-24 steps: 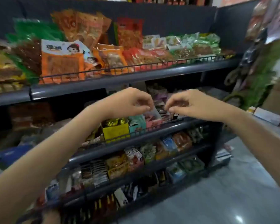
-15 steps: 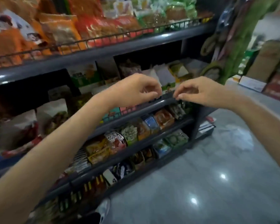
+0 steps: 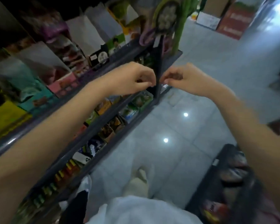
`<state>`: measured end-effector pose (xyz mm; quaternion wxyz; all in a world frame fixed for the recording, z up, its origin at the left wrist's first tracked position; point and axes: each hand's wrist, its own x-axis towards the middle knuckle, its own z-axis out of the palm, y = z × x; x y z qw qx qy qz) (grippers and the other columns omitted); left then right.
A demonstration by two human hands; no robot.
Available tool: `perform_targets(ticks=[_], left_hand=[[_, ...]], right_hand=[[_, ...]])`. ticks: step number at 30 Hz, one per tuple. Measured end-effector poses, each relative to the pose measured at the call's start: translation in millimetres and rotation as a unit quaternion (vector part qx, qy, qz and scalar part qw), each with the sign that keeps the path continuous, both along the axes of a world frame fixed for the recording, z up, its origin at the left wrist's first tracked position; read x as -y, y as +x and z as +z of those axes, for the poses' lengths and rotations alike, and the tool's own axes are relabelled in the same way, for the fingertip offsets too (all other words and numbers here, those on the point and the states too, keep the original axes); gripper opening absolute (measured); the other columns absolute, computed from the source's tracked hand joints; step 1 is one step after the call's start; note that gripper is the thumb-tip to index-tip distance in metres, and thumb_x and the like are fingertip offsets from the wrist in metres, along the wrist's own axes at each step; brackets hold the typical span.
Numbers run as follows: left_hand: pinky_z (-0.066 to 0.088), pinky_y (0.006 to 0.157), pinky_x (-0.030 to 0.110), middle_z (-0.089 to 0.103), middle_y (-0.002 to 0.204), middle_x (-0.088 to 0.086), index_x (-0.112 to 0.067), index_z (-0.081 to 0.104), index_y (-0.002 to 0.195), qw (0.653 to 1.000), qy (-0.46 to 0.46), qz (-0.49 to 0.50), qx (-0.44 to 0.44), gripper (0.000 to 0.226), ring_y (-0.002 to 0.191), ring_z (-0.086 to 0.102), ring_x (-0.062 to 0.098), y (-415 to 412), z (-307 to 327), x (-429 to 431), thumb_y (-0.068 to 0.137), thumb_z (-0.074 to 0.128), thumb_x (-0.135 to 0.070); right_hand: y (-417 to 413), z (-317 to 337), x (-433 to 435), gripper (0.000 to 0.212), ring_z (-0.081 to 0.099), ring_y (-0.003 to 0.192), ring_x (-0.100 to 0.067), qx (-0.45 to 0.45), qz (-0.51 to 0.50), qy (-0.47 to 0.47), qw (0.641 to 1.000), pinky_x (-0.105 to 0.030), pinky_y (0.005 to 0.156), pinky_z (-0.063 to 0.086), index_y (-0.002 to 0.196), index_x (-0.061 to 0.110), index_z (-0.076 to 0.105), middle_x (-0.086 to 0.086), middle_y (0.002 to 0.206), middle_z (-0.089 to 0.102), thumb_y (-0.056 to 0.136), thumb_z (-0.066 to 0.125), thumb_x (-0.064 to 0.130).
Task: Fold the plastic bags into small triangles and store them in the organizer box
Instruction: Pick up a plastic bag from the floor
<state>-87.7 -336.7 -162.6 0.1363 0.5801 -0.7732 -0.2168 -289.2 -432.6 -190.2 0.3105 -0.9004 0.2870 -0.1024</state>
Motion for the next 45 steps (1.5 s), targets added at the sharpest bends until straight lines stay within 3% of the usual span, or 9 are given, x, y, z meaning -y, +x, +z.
perform_targets(ticks=[2, 5, 10, 13, 16, 21, 27, 42, 45], left_hand=[[0.052, 0.076, 0.021, 0.067, 0.094, -0.018, -0.023, 0.068, 0.104, 0.999, -0.002, -0.031, -0.007, 0.015, 0.085, 0.060, -0.008, -1.9, -8.2, 29.4, 0.095, 0.058, -0.019], [0.050, 0.080, 0.027, 0.070, 0.102, -0.007, -0.019, 0.069, 0.107, 0.996, 0.002, -0.084, -0.007, 0.017, 0.093, 0.064, 0.005, -12.5, -19.9, 74.6, 0.094, 0.059, -0.017], [0.053, 0.080, 0.036, 0.070, 0.095, -0.010, -0.022, 0.069, 0.103, 0.988, 0.013, -0.144, -0.048, 0.016, 0.090, 0.064, 0.002, -52.0, -49.1, 151.4, 0.091, 0.061, -0.015], [0.044, 0.073, 0.010, 0.068, 0.089, -0.015, -0.018, 0.071, 0.099, 0.979, 0.045, -0.164, -0.115, 0.016, 0.084, 0.059, -0.011, -90.3, -63.7, 192.3, 0.091, 0.060, -0.007], [0.036, 0.070, 0.000, 0.067, 0.092, -0.014, -0.016, 0.070, 0.101, 0.971, 0.078, -0.180, -0.139, 0.018, 0.084, 0.058, -0.014, -128.9, -73.3, 230.1, 0.093, 0.058, -0.006], [0.041, 0.078, 0.005, 0.070, 0.099, -0.013, -0.023, 0.069, 0.102, 0.964, 0.123, -0.193, -0.135, 0.019, 0.094, 0.061, -0.009, -194.8, -88.2, 304.8, 0.094, 0.057, -0.011], [0.044, 0.085, 0.014, 0.070, 0.102, -0.015, -0.027, 0.068, 0.102, 0.964, 0.134, -0.193, -0.124, 0.019, 0.100, 0.061, -0.005, -262.7, -86.5, 389.9, 0.096, 0.056, -0.014], [0.052, 0.087, 0.030, 0.070, 0.097, -0.015, -0.023, 0.069, 0.098, 0.958, 0.149, -0.180, -0.166, 0.021, 0.098, 0.062, -0.006, -348.3, -107.5, 596.3, 0.095, 0.056, -0.007], [0.050, 0.086, 0.025, 0.070, 0.097, -0.015, -0.027, 0.068, 0.098, 0.961, 0.154, -0.166, -0.161, 0.023, 0.098, 0.062, -0.007, -349.2, -110.8, 637.0, 0.095, 0.055, -0.008]], right_hand=[[-9.7, -13.5, 18.3, 0.009, 0.064, 0.091, -0.014, 0.020, -0.033, 0.012, 0.999, -0.038, 0.088, 0.051, 0.098, 0.024, 0.068, 0.000, 0.091, 0.070, 0.092, 0.062, 0.020], [-28.3, -30.4, 42.4, 0.011, 0.065, 0.092, -0.027, 0.010, -0.091, 0.020, 0.996, -0.049, 0.087, 0.050, 0.097, 0.015, 0.070, -0.009, 0.092, 0.071, 0.090, 0.062, 0.016], [-74.8, -47.8, 85.4, 0.013, 0.060, 0.075, -0.001, -0.006, -0.175, 0.070, 0.982, -0.015, 0.076, 0.046, 0.101, 0.004, 0.070, -0.002, 0.088, 0.067, 0.091, 0.061, 0.003], [-110.0, -56.8, 115.5, 0.014, 0.057, 0.067, 0.012, -0.010, -0.212, 0.086, 0.973, -0.005, 0.070, 0.041, 0.101, 0.009, 0.070, 0.004, 0.084, 0.066, 0.091, 0.061, 0.005], [-148.1, -69.2, 147.9, 0.014, 0.059, 0.072, 0.004, -0.009, -0.244, 0.100, 0.965, -0.006, 0.072, 0.042, 0.101, 0.012, 0.070, 0.004, 0.086, 0.068, 0.091, 0.061, 0.007], [-220.1, -90.9, 205.9, 0.014, 0.062, 0.080, -0.003, -0.001, -0.276, 0.120, 0.954, -0.009, 0.075, 0.044, 0.100, 0.015, 0.071, 0.006, 0.088, 0.068, 0.092, 0.060, 0.010], [-297.3, -98.5, 282.4, 0.015, 0.065, 0.094, -0.015, 0.013, -0.305, 0.158, 0.939, -0.039, 0.090, 0.051, 0.096, 0.027, 0.069, 0.004, 0.096, 0.071, 0.093, 0.058, 0.016], [-381.3, -117.2, 493.6, 0.016, 0.067, 0.094, -0.013, 0.041, -0.326, 0.189, 0.925, -0.039, 0.092, 0.051, 0.097, 0.022, 0.069, 0.005, 0.093, 0.071, 0.093, 0.057, 0.013], [-378.3, -112.6, 541.9, 0.017, 0.066, 0.093, -0.009, 0.051, -0.310, 0.192, 0.930, -0.035, 0.093, 0.051, 0.096, 0.023, 0.069, 0.008, 0.091, 0.070, 0.094, 0.056, 0.012]])
